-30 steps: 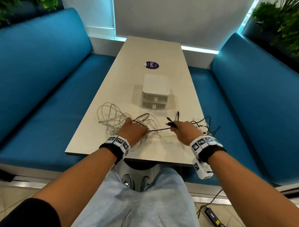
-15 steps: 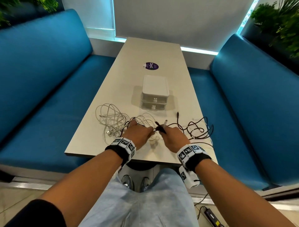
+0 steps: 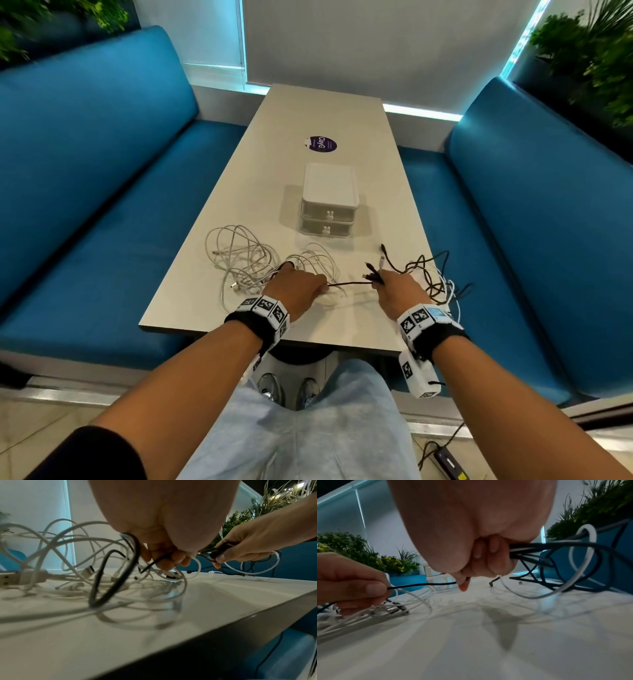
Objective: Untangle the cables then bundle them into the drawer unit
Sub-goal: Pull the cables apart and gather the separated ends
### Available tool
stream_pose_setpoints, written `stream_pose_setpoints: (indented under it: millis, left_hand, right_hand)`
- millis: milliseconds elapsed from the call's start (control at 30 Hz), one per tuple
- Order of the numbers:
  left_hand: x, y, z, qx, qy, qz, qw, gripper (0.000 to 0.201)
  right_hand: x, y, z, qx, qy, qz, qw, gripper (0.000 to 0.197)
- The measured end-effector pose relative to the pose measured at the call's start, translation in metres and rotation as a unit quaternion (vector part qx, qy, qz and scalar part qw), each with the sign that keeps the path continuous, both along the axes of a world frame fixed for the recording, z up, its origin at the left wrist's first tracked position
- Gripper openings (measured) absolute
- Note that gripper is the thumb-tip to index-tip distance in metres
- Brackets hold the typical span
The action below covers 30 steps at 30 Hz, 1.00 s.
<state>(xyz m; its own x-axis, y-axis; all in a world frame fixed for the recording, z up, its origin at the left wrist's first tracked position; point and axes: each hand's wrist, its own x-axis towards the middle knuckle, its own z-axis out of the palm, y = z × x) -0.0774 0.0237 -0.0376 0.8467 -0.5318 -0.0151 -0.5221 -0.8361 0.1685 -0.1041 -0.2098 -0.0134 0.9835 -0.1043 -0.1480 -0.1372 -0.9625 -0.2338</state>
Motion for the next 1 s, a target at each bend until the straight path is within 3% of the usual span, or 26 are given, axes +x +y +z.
stream_pose_setpoints:
  millis: [100, 267, 400, 600, 800, 1000]
  left_hand:
    - [-0.006, -0.008, 0.007, 0.018, -0.023, 0.002, 1.0, 0.022]
    - [-0.007, -0.015, 0.012, 0.036, -0.031, 0.0, 0.999, 0.02]
    - [-0.01, -0.012, 0.014, 0.018, -0.036, -0.013, 0.999, 0.015]
    - [-0.007, -0.007, 0.01, 0.015, -0.034, 0.01, 0.999, 0.015]
    - [-0.008, -0.009, 0.008, 0.04, -0.04, 0.015, 0.998, 0.022]
    - [-0.004, -0.007, 0.002, 0.09, -0.069, -0.007, 0.994, 0.012]
  right_hand:
    - [-0.002, 0.013, -0.003, 0.03, -0.024, 0.006, 0.999, 0.029]
    - [-0.002, 0.042, -0.009, 0.088, -0.009, 0.105, 0.991, 0.029]
    - [0.002, 0.041, -0.009, 0.115, -0.01, 0.105, 0.988, 0.029]
    - [0.005, 0.035, -0.004, -0.012, -0.041, 0.112, 0.993, 0.042]
    - [0.0, 0.024, 0.004, -0.088, -0.037, 0.123, 0.988, 0.04]
    - [-0.001, 0.021, 0.006, -0.166, -0.054, 0.111, 0.978, 0.036]
